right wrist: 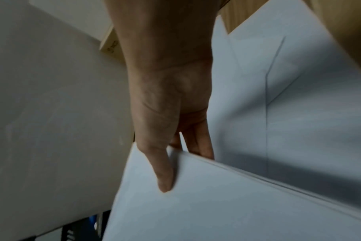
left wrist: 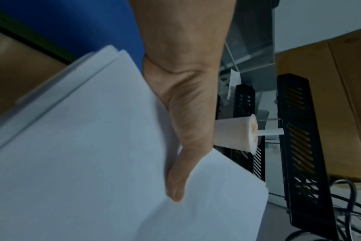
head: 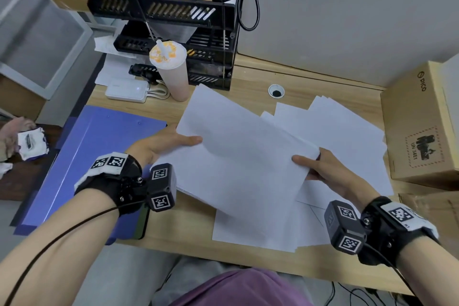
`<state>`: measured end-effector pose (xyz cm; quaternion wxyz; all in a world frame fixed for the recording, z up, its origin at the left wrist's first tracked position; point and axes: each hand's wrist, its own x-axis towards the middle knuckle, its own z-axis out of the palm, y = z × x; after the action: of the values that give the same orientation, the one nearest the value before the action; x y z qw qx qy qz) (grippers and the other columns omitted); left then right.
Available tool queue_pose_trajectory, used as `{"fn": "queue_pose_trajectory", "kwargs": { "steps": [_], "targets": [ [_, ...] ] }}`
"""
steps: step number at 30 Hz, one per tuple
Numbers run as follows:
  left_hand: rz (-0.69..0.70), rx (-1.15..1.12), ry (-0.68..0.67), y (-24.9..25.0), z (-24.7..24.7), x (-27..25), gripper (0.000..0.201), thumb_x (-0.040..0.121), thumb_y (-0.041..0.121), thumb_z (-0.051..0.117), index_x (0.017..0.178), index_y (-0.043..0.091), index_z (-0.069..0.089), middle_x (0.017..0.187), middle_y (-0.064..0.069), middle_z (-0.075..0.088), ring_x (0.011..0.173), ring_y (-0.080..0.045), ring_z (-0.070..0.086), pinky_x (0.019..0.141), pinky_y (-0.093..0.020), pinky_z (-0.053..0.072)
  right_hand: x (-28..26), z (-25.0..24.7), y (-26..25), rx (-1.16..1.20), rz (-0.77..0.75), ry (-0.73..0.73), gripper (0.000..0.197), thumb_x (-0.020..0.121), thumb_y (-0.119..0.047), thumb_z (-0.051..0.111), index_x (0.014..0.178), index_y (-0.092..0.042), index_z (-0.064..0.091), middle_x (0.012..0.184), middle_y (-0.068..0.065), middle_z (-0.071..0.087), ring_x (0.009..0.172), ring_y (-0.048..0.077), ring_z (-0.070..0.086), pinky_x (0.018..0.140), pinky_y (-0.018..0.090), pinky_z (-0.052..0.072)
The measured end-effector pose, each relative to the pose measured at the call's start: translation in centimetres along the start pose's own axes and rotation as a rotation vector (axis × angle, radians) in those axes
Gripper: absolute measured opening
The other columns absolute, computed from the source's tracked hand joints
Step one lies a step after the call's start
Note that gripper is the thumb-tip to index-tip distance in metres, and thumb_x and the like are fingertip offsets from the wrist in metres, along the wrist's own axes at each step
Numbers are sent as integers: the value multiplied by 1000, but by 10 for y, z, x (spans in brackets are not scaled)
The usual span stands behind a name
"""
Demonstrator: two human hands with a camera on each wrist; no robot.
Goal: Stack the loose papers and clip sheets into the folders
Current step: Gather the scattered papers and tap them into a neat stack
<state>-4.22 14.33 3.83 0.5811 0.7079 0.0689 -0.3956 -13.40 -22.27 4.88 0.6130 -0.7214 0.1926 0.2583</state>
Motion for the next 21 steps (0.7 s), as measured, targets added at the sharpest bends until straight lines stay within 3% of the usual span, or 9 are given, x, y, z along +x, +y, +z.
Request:
{"fn": "queue_pose_trajectory", "kwargs": {
  "steps": [4, 8, 12, 15, 19, 21],
  "targets": [
    [40, -155, 114, -4, 13, 7, 60, 69, 32, 83, 123, 20, 60, 117, -1, 71, 105, -19, 68, 94, -40, 52, 3, 3, 14, 43, 49, 23, 27, 92, -21, 64, 117, -11, 63, 108, 6, 74, 99, 23, 71, 85, 34, 57],
    [140, -252, 237, 24, 38, 23, 37, 75, 14, 81, 109, 11, 67, 112, -11, 72, 101, -28, 69, 92, -45, 54, 16, 12, -5, -4, -80, 176, 24, 94, -21, 61, 117, -17, 63, 113, 0, 72, 99, 16, 69, 83, 34, 55],
    [333, -335, 348, 62, 51, 24, 49, 65, 21, 87, 109, 14, 67, 110, -5, 73, 100, -24, 70, 87, -41, 56, 22, 13, -50, 82, -273, 365, 19, 92, -16, 59, 109, -17, 66, 102, -5, 72, 86, 9, 68, 65, 18, 50],
    [423, -332, 380, 62, 50, 17, 46, 71, 11, 83, 112, 15, 64, 113, -3, 71, 102, -18, 69, 84, -29, 57, 20, 5, -58, 184, -327, 451, 19, 88, -15, 62, 106, -19, 65, 106, -1, 71, 92, 12, 67, 74, 22, 51],
    [243, -164, 329, 13, 50, 8, 40, 75, 0, 78, 107, 20, 63, 104, 7, 69, 97, -10, 66, 81, -24, 54, 13, 7, -7, 66, -191, 395, 24, 85, 0, 57, 102, -14, 65, 96, -2, 69, 89, 19, 64, 69, 25, 50],
    [151, -51, 278, -10, 55, 6, 41, 79, -4, 72, 112, 18, 62, 104, 4, 67, 99, -12, 63, 74, -21, 50, 7, 12, 25, 65, -130, 324, 32, 78, 1, 57, 106, -14, 62, 100, 0, 66, 93, 19, 61, 74, 28, 50]
  ]
}}
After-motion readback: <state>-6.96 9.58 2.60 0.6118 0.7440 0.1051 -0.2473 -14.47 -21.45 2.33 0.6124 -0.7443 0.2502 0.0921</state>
